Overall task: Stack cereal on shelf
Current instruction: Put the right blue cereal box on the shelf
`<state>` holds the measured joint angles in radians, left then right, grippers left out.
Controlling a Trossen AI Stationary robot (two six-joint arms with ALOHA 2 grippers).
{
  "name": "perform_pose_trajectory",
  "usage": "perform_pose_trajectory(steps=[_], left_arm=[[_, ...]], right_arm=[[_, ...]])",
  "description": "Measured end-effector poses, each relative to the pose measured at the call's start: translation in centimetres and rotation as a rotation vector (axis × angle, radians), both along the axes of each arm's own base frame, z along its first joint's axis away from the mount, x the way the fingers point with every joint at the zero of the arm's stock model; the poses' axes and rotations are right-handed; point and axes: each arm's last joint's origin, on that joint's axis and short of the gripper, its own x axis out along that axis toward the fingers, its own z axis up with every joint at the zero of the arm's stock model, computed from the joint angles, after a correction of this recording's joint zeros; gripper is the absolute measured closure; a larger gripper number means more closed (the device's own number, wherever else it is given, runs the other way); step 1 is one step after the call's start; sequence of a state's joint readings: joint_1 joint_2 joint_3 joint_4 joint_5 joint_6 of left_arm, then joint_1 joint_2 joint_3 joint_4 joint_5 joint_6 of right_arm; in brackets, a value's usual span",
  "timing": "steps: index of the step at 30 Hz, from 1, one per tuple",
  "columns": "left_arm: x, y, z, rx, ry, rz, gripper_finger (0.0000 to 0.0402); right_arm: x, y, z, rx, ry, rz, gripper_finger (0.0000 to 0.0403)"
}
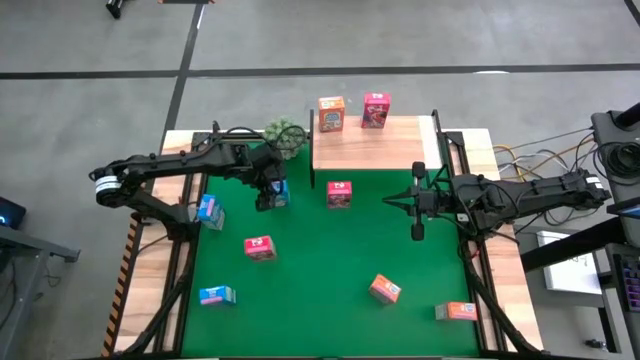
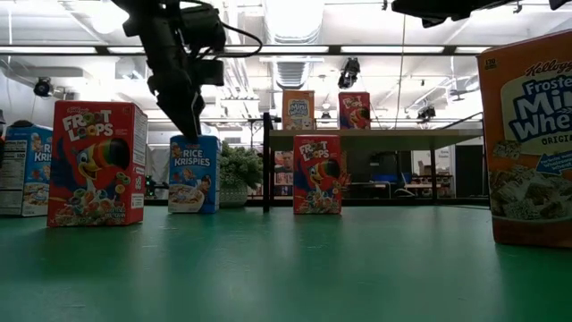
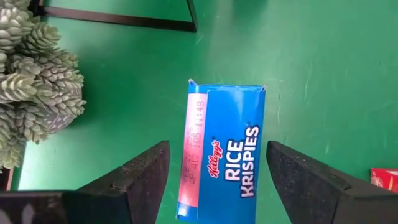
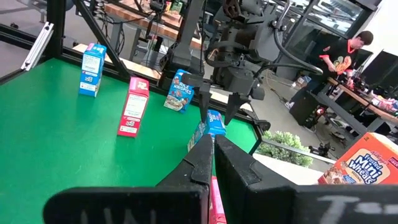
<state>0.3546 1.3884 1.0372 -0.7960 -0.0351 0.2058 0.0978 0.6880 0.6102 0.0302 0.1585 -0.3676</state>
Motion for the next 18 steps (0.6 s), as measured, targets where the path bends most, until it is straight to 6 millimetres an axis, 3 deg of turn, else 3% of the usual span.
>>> perform_pose_trajectory(steps=[18], left_arm=[[-0.07, -0.09, -0.81, -0.022, -0.017, 0.056, 0.0255]], right_arm=[[-0.01, 0.0, -0.07, -0.019, 0.009, 0.002, 0.0394]])
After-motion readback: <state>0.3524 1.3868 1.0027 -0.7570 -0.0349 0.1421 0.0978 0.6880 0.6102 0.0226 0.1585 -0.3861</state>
